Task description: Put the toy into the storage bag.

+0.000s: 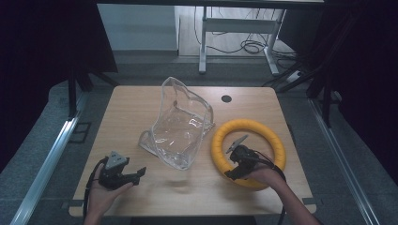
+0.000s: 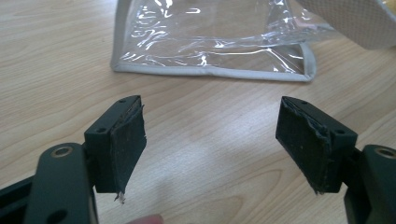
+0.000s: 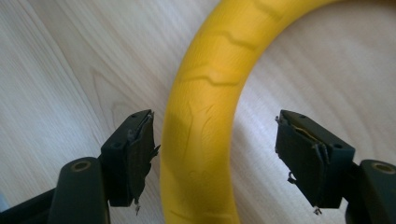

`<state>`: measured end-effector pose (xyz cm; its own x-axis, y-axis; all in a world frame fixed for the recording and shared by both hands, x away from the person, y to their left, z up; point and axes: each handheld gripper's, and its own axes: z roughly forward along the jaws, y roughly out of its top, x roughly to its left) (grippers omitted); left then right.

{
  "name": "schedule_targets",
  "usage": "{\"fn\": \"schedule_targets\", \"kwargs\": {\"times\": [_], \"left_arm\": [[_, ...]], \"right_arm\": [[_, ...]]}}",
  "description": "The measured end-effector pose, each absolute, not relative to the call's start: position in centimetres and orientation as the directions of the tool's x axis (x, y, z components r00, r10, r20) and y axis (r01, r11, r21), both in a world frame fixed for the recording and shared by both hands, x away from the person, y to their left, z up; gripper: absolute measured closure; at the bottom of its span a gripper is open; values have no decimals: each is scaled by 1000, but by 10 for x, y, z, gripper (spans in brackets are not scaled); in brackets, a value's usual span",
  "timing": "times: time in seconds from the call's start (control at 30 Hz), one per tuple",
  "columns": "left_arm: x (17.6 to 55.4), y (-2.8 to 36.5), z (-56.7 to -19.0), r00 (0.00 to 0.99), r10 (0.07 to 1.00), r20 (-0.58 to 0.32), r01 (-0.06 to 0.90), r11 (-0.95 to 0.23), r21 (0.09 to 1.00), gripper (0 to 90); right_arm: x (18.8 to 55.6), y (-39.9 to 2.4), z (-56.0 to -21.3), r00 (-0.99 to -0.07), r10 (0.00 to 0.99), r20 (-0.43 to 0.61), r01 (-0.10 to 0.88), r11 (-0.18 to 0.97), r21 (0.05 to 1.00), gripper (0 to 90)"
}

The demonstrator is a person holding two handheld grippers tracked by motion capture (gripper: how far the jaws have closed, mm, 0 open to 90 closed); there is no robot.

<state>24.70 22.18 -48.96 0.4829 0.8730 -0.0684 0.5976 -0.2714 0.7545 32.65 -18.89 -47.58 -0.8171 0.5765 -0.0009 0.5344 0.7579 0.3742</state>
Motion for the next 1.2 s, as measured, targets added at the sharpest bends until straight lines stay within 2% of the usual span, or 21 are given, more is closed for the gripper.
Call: {"fn": "schedule_targets", "kwargs": {"times": [0.07, 0.1, 0.23, 0.5, 0.77, 0.93, 1.0, 1.03, 1.1, 1.2], "left_arm": [[247, 221, -490, 488, 871, -66, 598, -278, 751, 241], [247, 219, -490, 495, 867, -62, 597, -288, 749, 241], [248, 217, -492, 497, 866, -59, 598, -293, 746, 241], [247, 216, -490, 498, 866, -42, 578, -296, 760, 239], [247, 216, -489, 487, 873, -33, 565, -286, 774, 237], [246, 218, -487, 477, 879, -26, 549, -274, 789, 237], [245, 219, -486, 467, 884, -30, 545, -262, 796, 237], [245, 219, -486, 464, 885, -31, 542, -256, 801, 237], [244, 221, -484, 447, 894, -34, 537, -238, 809, 236], [244, 221, -482, 444, 895, -36, 531, -230, 816, 235]], "right_arm": [[327, -187, -478, -820, 572, -4, 533, 767, 357, 285], [327, -183, -484, -827, 561, -18, 531, 792, 302, 297], [328, -180, -493, -839, 544, -31, 522, 819, 239, 331], [331, -173, -502, -854, 521, 1, 511, 836, 199, 451], [333, -169, -500, -851, 524, 9, 518, 837, 176, 492], [338, -177, -494, -842, 534, 74, 537, 816, 215, 498], [341, -190, -480, -822, 549, 152, 568, 765, 303, 502], [341, -190, -480, -822, 549, 152, 568, 765, 303, 502], [344, -207, -462, -805, 554, 212, 588, 703, 399, 504], [345, -219, -448, -794, 557, 244, 600, 652, 464, 505]]}}
